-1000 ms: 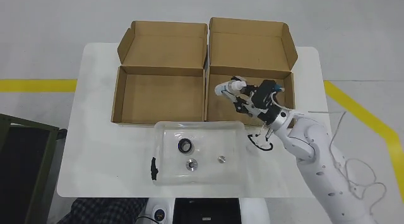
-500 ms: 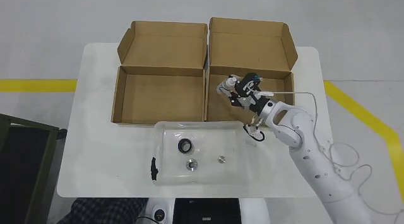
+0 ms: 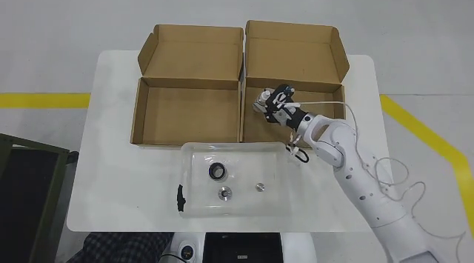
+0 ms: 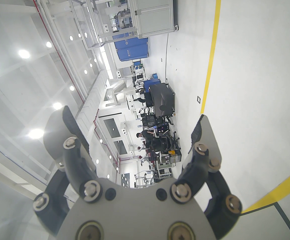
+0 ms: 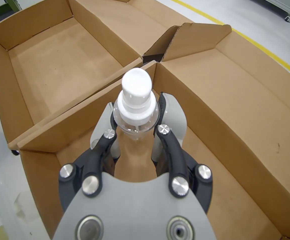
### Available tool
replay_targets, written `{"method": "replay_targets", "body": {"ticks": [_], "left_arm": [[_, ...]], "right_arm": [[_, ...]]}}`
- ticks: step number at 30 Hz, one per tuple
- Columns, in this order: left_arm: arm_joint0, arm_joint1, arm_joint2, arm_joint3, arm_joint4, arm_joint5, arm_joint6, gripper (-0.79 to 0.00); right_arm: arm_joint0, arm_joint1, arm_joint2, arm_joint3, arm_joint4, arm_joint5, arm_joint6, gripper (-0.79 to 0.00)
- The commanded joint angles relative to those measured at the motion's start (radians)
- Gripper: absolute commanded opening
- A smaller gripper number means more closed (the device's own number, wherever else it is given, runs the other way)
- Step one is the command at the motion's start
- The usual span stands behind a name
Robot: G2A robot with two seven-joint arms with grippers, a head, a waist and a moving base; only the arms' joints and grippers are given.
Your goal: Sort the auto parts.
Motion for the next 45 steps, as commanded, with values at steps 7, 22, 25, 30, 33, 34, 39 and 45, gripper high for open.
{"method": "replay_targets", "body": {"ticks": [7, 22, 25, 30, 33, 34, 39, 45], "left_arm": [[0.0, 0.0, 0.0, 0.0, 0.0, 0.0, 0.0, 0.0], [0.0, 0.0, 0.0, 0.0, 0.0, 0.0, 0.0, 0.0], [0.0, 0.0, 0.0, 0.0, 0.0, 0.0, 0.0, 0.0], [0.0, 0.0, 0.0, 0.0, 0.0, 0.0, 0.0, 0.0], [0.0, 0.0, 0.0, 0.0, 0.0, 0.0, 0.0, 0.0], [0.0, 0.0, 0.0, 0.0, 0.0, 0.0, 0.0, 0.0], [0.0, 0.0, 0.0, 0.0, 0.0, 0.0, 0.0, 0.0], [0.0, 0.0, 0.0, 0.0, 0.0, 0.0, 0.0, 0.0]], "right_arm": [[0.011, -0.007, -0.007, 0.024, 0.015, -0.005, 0.0, 0.0], [-0.117, 0.028, 0.105, -0.243, -0.051, -0.077, 0.028, 0.0], [-0.149, 0.036, 0.126, -0.31, -0.061, -0.101, 0.065, 0.0], [-0.204, 0.05, 0.157, -0.42, -0.085, -0.148, 0.149, 0.0], [-0.238, 0.058, 0.178, -0.478, -0.079, -0.188, 0.196, 0.0], [-0.249, 0.061, 0.185, -0.495, -0.072, -0.202, 0.207, 0.0], [-0.29, 0.074, 0.211, -0.561, -0.059, -0.281, 0.267, 0.0], [-0.323, 0.084, 0.198, -0.614, -0.063, -0.342, 0.364, 0.0]]}}
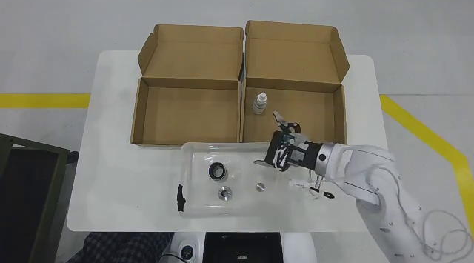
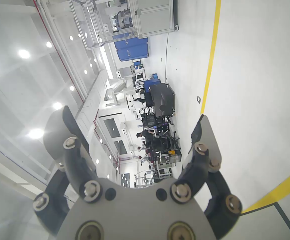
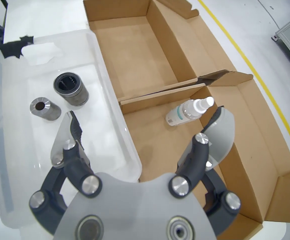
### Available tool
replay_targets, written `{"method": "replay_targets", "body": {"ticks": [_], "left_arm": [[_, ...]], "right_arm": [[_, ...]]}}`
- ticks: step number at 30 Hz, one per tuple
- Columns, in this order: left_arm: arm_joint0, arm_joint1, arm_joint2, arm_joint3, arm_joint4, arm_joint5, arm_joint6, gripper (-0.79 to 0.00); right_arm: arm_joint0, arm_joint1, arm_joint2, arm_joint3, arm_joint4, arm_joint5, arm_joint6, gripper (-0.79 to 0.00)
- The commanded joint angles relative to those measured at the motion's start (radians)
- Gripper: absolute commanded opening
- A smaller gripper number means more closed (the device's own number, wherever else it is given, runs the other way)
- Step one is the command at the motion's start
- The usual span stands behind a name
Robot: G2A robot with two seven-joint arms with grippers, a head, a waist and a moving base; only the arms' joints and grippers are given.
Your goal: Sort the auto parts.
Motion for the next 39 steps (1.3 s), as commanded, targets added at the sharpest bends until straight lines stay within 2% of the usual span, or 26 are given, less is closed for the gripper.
{"method": "replay_targets", "body": {"ticks": [1, 12, 22, 39], "left_arm": [[0.0, 0.0, 0.0, 0.0, 0.0, 0.0, 0.0, 0.0], [0.0, 0.0, 0.0, 0.0, 0.0, 0.0, 0.0, 0.0], [0.0, 0.0, 0.0, 0.0, 0.0, 0.0, 0.0, 0.0], [0.0, 0.0, 0.0, 0.0, 0.0, 0.0, 0.0, 0.0]], "right_arm": [[-0.007, 0.002, -0.008, -0.01, 0.001, -0.007, 0.033, 0.0], [-0.029, 0.012, -0.092, -0.073, -0.055, -0.041, 0.207, 0.0], [0.002, 0.012, -0.195, -0.081, -0.09, -0.041, 0.398, 0.0], [0.082, 0.032, -0.345, 0.01, -0.063, 0.003, 0.472, 0.0]]}}
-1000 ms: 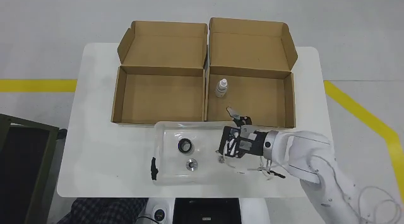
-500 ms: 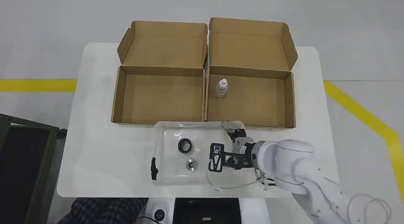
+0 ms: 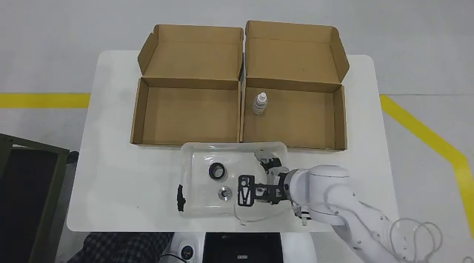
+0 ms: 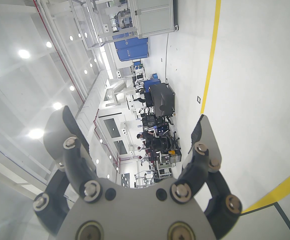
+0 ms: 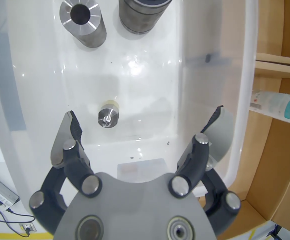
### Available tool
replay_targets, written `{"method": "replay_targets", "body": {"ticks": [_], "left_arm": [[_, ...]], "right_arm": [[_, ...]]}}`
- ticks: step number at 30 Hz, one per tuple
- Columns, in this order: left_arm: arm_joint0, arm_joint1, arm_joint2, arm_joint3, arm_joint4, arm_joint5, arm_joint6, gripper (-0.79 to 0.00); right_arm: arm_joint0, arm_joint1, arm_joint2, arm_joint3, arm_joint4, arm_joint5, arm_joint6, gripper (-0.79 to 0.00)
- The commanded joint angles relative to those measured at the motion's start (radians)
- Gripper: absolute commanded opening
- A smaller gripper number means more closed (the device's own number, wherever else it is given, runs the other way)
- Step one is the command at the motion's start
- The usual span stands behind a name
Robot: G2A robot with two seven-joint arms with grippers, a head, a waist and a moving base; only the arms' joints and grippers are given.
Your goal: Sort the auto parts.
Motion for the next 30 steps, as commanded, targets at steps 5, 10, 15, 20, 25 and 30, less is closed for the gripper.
{"method": "replay_targets", "body": {"ticks": [5, 10, 15, 20, 25, 30], "left_arm": [[0.0, 0.0, 0.0, 0.0, 0.0, 0.0, 0.0, 0.0], [0.0, 0.0, 0.0, 0.0, 0.0, 0.0, 0.0, 0.0], [0.0, 0.0, 0.0, 0.0, 0.0, 0.0, 0.0, 0.0], [0.0, 0.0, 0.0, 0.0, 0.0, 0.0, 0.0, 0.0], [0.0, 0.0, 0.0, 0.0, 0.0, 0.0, 0.0, 0.0], [0.0, 0.0, 0.0, 0.0, 0.0, 0.0, 0.0, 0.0]], "right_arm": [[0.029, 0.013, -0.048, 0.03, 0.023, 0.015, 0.015, 0.0], [0.054, 0.023, -0.08, 0.052, 0.048, 0.028, 0.028, -0.289], [0.079, 0.034, -0.112, 0.068, 0.071, 0.048, 0.048, -0.437], [0.103, 0.046, -0.145, 0.076, 0.099, 0.062, 0.062, -0.588], [0.129, 0.06, -0.171, 0.076, 0.13, 0.07, 0.07, -0.785], [0.143, 0.073, -0.166, 0.051, 0.175, 0.056, 0.056, -0.785]]}}
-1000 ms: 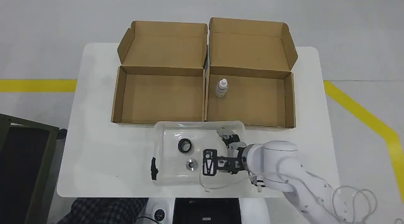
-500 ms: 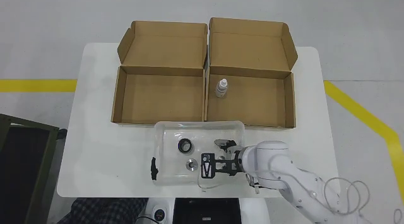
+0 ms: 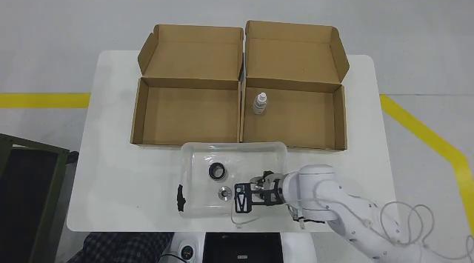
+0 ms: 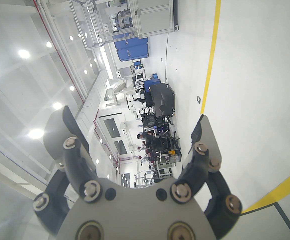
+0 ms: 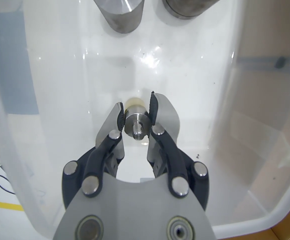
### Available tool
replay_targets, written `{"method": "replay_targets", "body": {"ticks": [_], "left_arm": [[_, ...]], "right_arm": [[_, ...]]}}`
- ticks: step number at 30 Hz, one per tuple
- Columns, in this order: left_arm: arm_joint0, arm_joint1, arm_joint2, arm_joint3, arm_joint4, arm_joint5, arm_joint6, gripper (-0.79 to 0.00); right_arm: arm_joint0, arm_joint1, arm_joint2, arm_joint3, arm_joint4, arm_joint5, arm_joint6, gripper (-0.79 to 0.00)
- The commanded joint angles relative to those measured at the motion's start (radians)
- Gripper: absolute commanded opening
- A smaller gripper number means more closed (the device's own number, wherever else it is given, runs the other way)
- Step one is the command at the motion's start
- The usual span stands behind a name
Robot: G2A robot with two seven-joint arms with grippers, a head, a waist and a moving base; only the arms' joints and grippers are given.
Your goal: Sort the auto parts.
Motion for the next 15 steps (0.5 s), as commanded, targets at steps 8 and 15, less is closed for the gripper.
{"method": "replay_targets", "body": {"ticks": [8, 15], "left_arm": [[0.0, 0.0, 0.0, 0.0, 0.0, 0.0, 0.0, 0.0], [0.0, 0.0, 0.0, 0.0, 0.0, 0.0, 0.0, 0.0]], "right_arm": [[-0.011, 0.017, 0.075, -0.028, 0.033, -0.021, -0.106, -0.785], [-0.043, 0.029, 0.153, -0.051, 0.013, -0.011, -0.298, -0.785]]}}
